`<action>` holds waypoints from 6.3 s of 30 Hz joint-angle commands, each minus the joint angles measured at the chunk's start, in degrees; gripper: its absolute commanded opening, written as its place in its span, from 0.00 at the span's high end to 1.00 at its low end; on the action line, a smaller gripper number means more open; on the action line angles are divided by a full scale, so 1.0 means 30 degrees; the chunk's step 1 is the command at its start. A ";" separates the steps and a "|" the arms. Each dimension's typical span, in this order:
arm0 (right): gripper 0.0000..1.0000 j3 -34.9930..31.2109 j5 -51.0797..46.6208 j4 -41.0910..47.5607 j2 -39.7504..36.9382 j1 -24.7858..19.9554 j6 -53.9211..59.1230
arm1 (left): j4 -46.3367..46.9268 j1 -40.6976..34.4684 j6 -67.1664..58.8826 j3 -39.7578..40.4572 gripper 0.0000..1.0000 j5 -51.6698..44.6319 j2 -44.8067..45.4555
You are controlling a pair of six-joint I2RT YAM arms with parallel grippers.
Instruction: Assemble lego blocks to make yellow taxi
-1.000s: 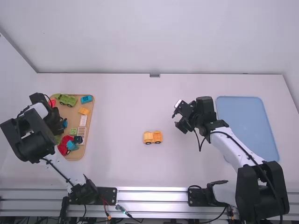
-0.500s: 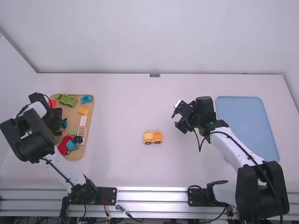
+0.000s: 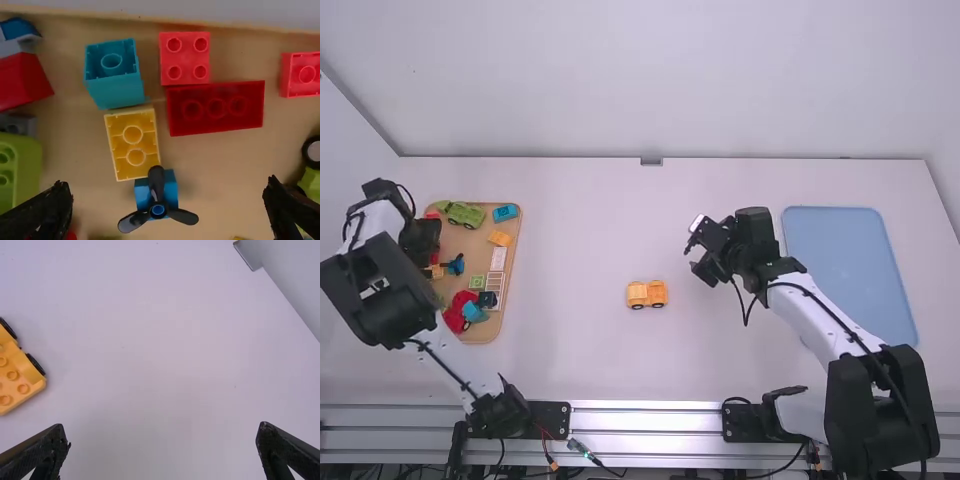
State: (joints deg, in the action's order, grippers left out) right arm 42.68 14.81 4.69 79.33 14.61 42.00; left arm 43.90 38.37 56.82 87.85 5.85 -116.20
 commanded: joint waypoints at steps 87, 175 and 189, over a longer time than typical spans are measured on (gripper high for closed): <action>0.01 -0.0087 0.0845 -0.2703 -0.0299 0.0233 -0.3789 | 0.7118 0.0277 -0.2025 0.8903 0.98 -0.1450 -0.3410; 0.51 0.2004 2.2484 -2.5500 1.0703 0.0648 -2.1638 | -1.9606 -1.5941 -2.5230 -1.4098 0.98 -2.6017 0.7548; 0.53 0.2040 2.2491 -2.5427 1.0703 0.0896 -2.1631 | -2.0604 -1.5934 -2.5157 -1.4185 0.98 -2.6163 0.7548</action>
State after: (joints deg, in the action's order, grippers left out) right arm 47.20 81.97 -71.37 110.89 17.15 -22.55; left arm -17.78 -9.61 -18.92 45.63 -70.94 -93.01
